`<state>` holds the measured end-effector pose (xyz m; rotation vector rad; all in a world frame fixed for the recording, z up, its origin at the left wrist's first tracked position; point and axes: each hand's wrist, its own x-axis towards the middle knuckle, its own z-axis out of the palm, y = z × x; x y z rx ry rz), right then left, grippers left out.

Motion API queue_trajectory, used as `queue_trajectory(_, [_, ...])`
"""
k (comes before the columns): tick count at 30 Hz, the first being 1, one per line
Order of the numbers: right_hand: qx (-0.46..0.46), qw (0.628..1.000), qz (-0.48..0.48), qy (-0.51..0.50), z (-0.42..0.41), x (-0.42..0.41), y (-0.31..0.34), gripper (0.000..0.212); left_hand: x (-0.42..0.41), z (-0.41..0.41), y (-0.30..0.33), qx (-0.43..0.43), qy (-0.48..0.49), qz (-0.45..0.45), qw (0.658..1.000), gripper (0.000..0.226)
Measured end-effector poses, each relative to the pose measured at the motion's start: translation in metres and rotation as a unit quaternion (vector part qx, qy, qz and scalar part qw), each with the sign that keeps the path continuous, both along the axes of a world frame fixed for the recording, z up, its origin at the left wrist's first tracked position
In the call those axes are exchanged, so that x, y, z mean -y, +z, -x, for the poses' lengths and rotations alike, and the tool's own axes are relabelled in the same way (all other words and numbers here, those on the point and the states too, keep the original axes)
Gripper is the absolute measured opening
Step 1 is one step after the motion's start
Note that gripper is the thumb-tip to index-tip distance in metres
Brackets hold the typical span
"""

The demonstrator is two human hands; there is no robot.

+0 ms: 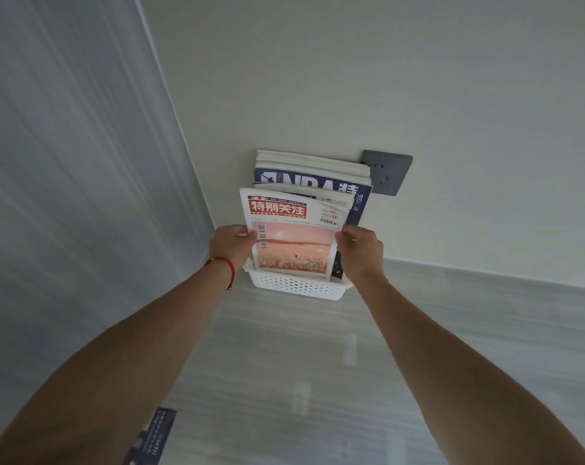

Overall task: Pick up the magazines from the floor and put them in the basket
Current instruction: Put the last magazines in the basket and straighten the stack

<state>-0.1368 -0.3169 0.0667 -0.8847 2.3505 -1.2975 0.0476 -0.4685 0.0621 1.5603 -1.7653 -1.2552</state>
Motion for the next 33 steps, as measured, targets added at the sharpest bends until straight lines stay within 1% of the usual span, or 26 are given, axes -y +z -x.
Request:
queue_trajectory(2, [0.008, 1.000, -0.014, 0.003, 0.000, 0.004, -0.006, 0.022, 0.000, 0.003, -0.004, 0.010, -0.020, 0.002, 1.000, 0.014])
queue_trajectory(5, [0.016, 1.000, -0.018, -0.019, 0.001, 0.007, -0.010, 0.019, 0.000, 0.006, -0.003, -0.004, -0.028, -0.012, 1.000, 0.027])
queue_trajectory(8, [0.038, 0.998, -0.007, -0.041, -0.002, 0.007, -0.012, 0.022, -0.001, 0.007, -0.001, -0.009, -0.060, -0.006, 0.998, 0.029])
queue_trajectory(11, [0.049, 0.998, 0.015, -0.033, -0.006, 0.005, -0.015, 0.027, -0.001, 0.005, -0.006, 0.018, -0.080, 0.020, 0.996, 0.029])
queue_trajectory(13, [0.032, 0.999, 0.010, -0.042, -0.004, 0.001, -0.022, 0.034, -0.001, 0.001, -0.012, 0.046, -0.053, 0.059, 0.996, 0.018])
queue_trajectory(15, [0.008, 0.998, -0.048, -0.048, 0.003, -0.005, -0.033, 0.048, -0.001, -0.002, -0.019, 0.091, -0.061, 0.113, 0.988, 0.024])
queue_trajectory(16, [0.017, 0.995, -0.085, -0.047, 0.007, -0.007, -0.039, 0.058, 0.000, -0.004, -0.024, 0.107, -0.081, 0.113, 0.984, 0.024])
queue_trajectory(17, [0.041, 0.991, -0.118, -0.041, 0.010, -0.009, -0.045, 0.069, 0.003, -0.003, -0.029, 0.105, -0.098, 0.078, 0.987, 0.036])
queue_trajectory(18, [0.069, 0.987, -0.140, -0.031, 0.013, -0.010, -0.049, 0.079, 0.005, -0.003, -0.032, 0.083, -0.114, 0.013, 0.990, 0.060])
queue_trajectory(19, [0.092, 0.985, -0.147, -0.017, 0.016, -0.010, -0.054, 0.087, 0.009, -0.001, -0.034, 0.045, -0.122, -0.049, 0.990, 0.081])
queue_trajectory(20, [0.109, 0.984, -0.140, -0.002, 0.019, -0.009, -0.058, 0.093, 0.014, 0.003, -0.035, 0.015, -0.130, -0.086, 0.988, 0.092])
queue_trajectory(21, [0.123, 0.984, -0.126, 0.014, 0.022, -0.007, -0.060, 0.095, 0.021, 0.008, -0.037, -0.007, -0.139, -0.099, 0.985, 0.096])
queue_trajectory(22, [0.137, 0.984, -0.108, 0.028, 0.025, -0.003, -0.062, 0.095, 0.027, 0.013, -0.039, -0.015, -0.145, -0.103, 0.984, 0.095])
queue_trajectory(25, [0.167, 0.982, -0.065, 0.061, 0.033, 0.011, -0.061, 0.086, 0.038, 0.026, -0.040, -0.035, -0.148, -0.099, 0.983, 0.087])
queue_trajectory(27, [0.177, 0.982, -0.050, 0.051, 0.034, 0.020, -0.060, 0.079, 0.042, 0.029, -0.042, -0.045, -0.157, -0.105, 0.981, 0.088])
queue_trajectory(30, [0.208, 0.978, -0.028, 0.008, 0.037, 0.029, -0.062, 0.072, 0.047, 0.029, -0.045, -0.061, -0.175, -0.117, 0.976, 0.093])
queue_trajectory(33, [0.228, 0.974, -0.016, 0.000, 0.042, 0.029, -0.068, 0.076, 0.052, 0.028, -0.048, -0.072, -0.191, -0.126, 0.971, 0.093])
